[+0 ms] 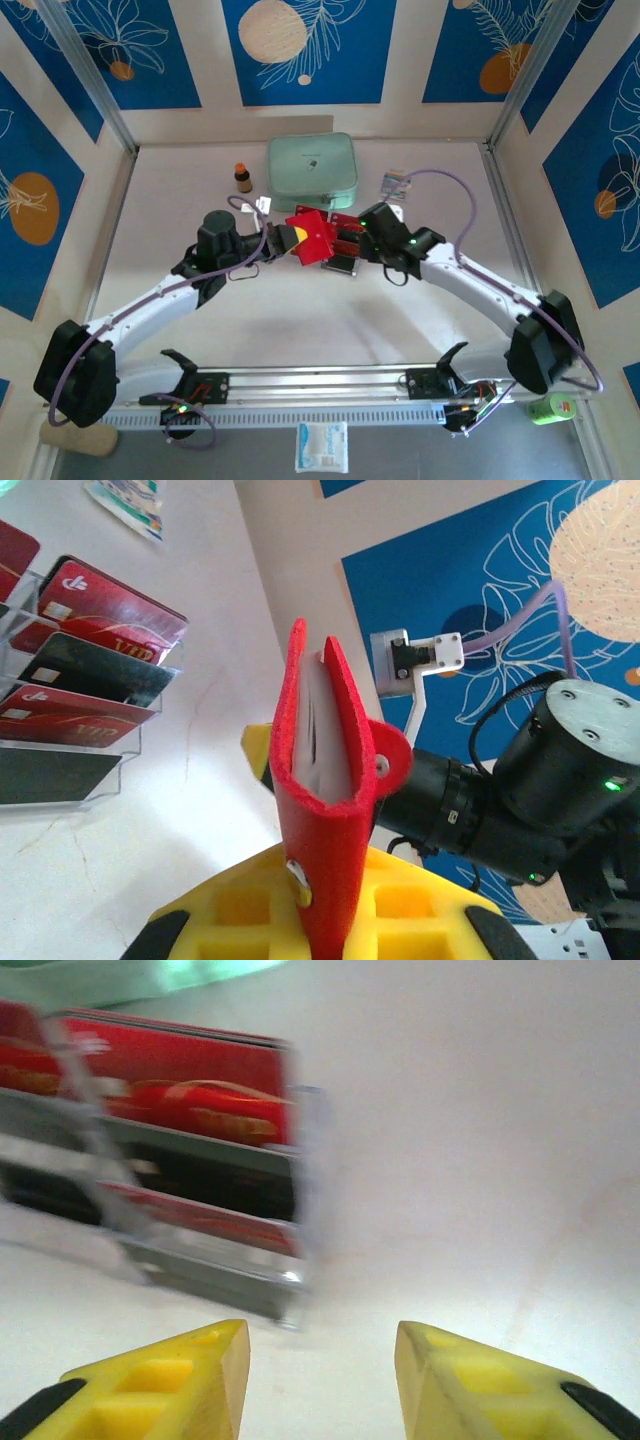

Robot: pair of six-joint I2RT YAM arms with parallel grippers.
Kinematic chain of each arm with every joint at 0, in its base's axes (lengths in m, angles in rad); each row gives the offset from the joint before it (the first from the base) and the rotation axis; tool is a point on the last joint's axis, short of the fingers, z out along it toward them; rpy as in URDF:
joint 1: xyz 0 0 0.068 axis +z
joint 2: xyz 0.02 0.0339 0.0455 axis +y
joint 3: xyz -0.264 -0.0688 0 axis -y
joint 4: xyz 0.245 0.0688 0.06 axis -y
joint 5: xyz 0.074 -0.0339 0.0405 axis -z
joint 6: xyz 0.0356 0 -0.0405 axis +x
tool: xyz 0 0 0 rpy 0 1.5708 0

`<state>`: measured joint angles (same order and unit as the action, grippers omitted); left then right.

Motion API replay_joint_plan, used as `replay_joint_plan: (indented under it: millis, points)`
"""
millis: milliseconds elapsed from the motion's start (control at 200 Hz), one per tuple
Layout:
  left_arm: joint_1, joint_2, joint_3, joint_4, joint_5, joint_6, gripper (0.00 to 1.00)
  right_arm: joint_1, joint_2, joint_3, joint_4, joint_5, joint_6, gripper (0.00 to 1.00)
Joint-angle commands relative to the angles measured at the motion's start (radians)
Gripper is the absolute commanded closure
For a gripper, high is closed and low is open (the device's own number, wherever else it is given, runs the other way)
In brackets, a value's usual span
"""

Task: Put the credit cards into the card holder
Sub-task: Open the button on the card holder.

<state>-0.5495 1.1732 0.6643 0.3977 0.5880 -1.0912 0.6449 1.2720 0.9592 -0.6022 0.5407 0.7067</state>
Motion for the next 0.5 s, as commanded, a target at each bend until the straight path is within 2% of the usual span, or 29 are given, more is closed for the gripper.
replay_joint_plan:
  millis: [0, 115, 215, 360, 495]
  points:
    - [0.016, 0.008, 0.010, 0.108, 0.064, 0.016, 1.00, -0.038, -0.175, -0.030, -0.014, -0.147, 0.014, 0.54]
    - [0.046, 0.067, -0.004, 0.250, 0.124, -0.019, 1.00, -0.087, -0.299, -0.088, 0.086, -0.410, 0.024, 0.47]
    - [0.062, 0.125, 0.004, 0.347, 0.182, -0.048, 1.00, -0.082, -0.338, -0.104, 0.195, -0.563, 0.057, 0.37]
    - [0.062, 0.155, 0.012, 0.388, 0.209, -0.058, 1.00, -0.018, -0.286, -0.048, 0.280, -0.601, 0.057, 0.26]
    - [0.062, 0.154, 0.020, 0.390, 0.220, -0.050, 1.00, 0.015, -0.179, 0.030, 0.293, -0.572, 0.039, 0.25]
